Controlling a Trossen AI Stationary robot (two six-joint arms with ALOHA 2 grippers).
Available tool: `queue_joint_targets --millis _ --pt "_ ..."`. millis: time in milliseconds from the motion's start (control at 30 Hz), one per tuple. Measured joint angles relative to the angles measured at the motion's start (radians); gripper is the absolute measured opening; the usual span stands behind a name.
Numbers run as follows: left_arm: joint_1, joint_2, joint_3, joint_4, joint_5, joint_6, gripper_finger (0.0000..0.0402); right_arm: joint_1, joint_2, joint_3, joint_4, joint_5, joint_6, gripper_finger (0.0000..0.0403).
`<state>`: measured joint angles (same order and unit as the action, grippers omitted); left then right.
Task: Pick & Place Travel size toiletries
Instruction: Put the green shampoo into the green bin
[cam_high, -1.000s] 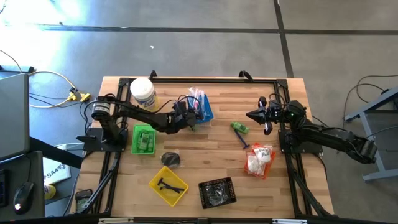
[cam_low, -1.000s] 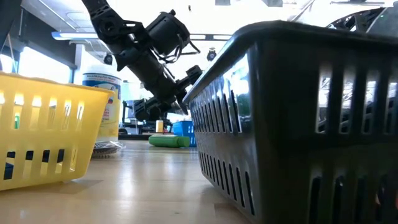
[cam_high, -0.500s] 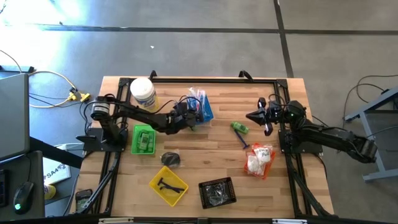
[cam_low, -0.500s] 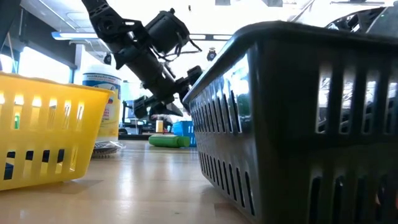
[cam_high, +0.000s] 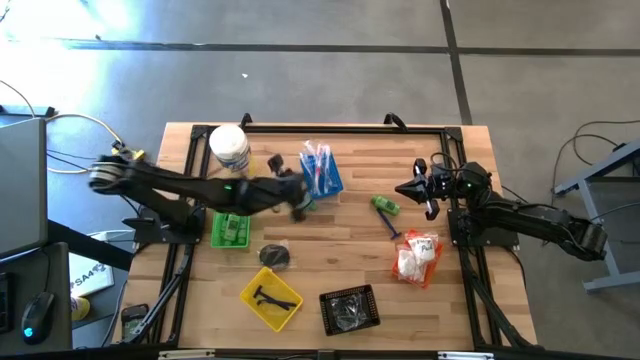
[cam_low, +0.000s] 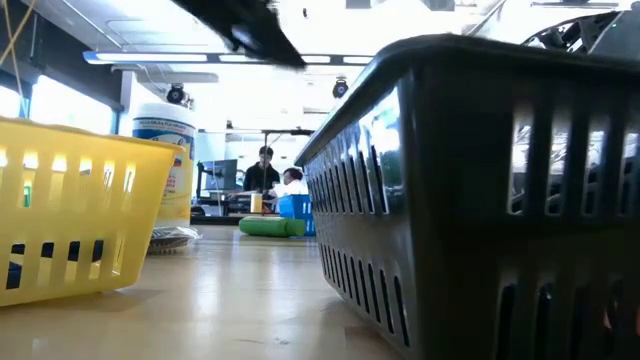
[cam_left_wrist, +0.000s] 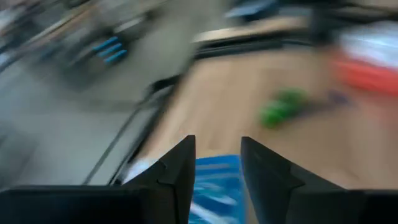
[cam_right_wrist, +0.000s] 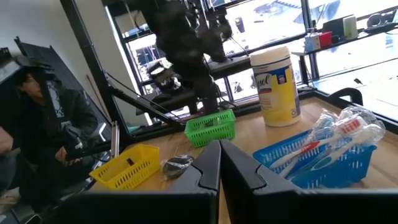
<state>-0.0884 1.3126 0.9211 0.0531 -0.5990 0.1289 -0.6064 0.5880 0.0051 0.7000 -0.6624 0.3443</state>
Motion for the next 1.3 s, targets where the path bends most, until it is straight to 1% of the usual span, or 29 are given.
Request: queue_joint_targets --millis 67,100,133,167,267,333,433,600,767,900,1067,1167,1300 --pt "-0.011 -0.083 0.001 -0.109 0.205 0.123 0.011 0.0 0.0 0.0 -0.001 0.0 -0.001 0.0002" --pt "-0.012 -0.12 0.001 -0.164 0.292 0.159 0.0099 0.0 0.0 0.0 -0.001 0.0 -0.005 0.0002" --pt "-0.013 -0.147 0.001 -0.209 0.353 0.175 0.0086 0.0 0.0 0.0 -0.001 0.002 -0.007 0.0002" --pt "-0.012 -0.173 0.001 -0.241 0.4 0.177 0.007 0.0 0.0 0.0 -0.001 0.006 -0.007 0.0002" --pt "0.005 -0.242 -0.001 -0.316 0.467 0.179 0.0017 0.0 0.0 0.0 -0.001 0.025 -0.008 0.0002" --pt "0.034 -0.29 -0.021 -0.315 0.509 0.192 0.0008 0.0 0.0 0.0 0.0 0.035 -0.009 0.0002" --pt "0.089 -0.398 -0.087 -0.288 0.521 0.18 0.0004 0.0 0.0 0.0 -0.001 0.035 -0.017 0.0002" --pt "0.171 -0.623 -0.238 -0.255 0.546 0.114 0.0001 0.0 0.0 0.0 -0.001 0.035 -0.018 0.0002" --pt "0.216 -0.804 -0.417 -0.104 0.572 0.072 0.0001 0.0 0.007 0.0 -0.007 0.035 -0.026 0.0002" --pt "0.227 -0.91 -0.57 0.027 0.563 0.056 0.0 0.0 0.007 0.0 -0.004 0.035 -0.031 0.0002" --pt "0.227 -1.026 -0.748 0.13 0.533 0.013 0.0 0.0 0.006 0.0 -0.001 0.035 -0.031 0.0002" --pt "0.226 -1.083 -0.814 0.144 0.531 -0.02 0.0 0.0 0.006 0.0 -0.001 0.035 -0.031 0.0002" --pt "0.226 -1.132 -0.868 0.139 0.529 -0.056 0.0 0.0 0.007 0.0 -0.001 0.035 -0.035 0.0002"
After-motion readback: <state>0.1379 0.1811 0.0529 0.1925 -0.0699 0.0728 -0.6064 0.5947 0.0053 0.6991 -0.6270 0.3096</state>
